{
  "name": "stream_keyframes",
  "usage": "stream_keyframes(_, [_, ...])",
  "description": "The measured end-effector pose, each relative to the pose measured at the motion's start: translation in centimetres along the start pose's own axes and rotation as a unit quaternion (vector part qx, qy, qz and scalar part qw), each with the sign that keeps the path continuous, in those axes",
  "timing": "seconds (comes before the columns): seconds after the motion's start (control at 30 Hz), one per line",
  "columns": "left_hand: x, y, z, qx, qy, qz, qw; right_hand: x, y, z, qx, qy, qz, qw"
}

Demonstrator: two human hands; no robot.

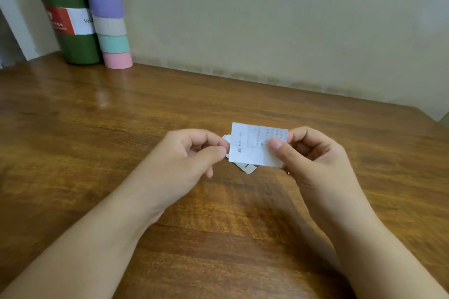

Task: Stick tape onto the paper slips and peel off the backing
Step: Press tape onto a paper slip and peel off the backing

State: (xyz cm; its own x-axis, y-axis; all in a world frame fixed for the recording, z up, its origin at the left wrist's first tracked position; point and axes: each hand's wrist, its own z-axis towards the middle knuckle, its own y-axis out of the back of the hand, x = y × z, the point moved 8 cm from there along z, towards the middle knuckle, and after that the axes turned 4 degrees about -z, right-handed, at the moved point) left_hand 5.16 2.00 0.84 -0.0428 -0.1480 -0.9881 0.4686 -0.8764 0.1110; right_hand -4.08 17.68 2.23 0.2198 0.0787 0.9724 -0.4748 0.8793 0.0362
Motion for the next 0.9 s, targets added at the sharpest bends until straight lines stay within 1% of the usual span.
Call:
stream_keyframes(0.17, [-0.34, -0.59, -0.16, 0.018, -0.023, -0.001, 1.000, -0.01, -0.30, -0.06, 0.012, -0.001, 0.032, 0.999])
stream_keyframes(0.3, [-0.55, -0.55, -0.20, 0.015, -0.043, 0.014, 0.999, 0.26, -0.53, -0.20, 0.017, 0.008, 0.038, 0.999])
stream_keyframes(0.53, [-0.38, -0.10, 0.02, -0.009, -0.087, 0.068, 0.994, 0.73, -0.02, -0.36, -0.021, 0.024, -0.003, 0.999])
stream_keyframes(0.9, [-0.33, -0.12, -0.13, -0.024, -0.102, 0.115, 0.988, 0.36, 0.14, -0.26, -0.036, 0.032, -0.033, 0.998])
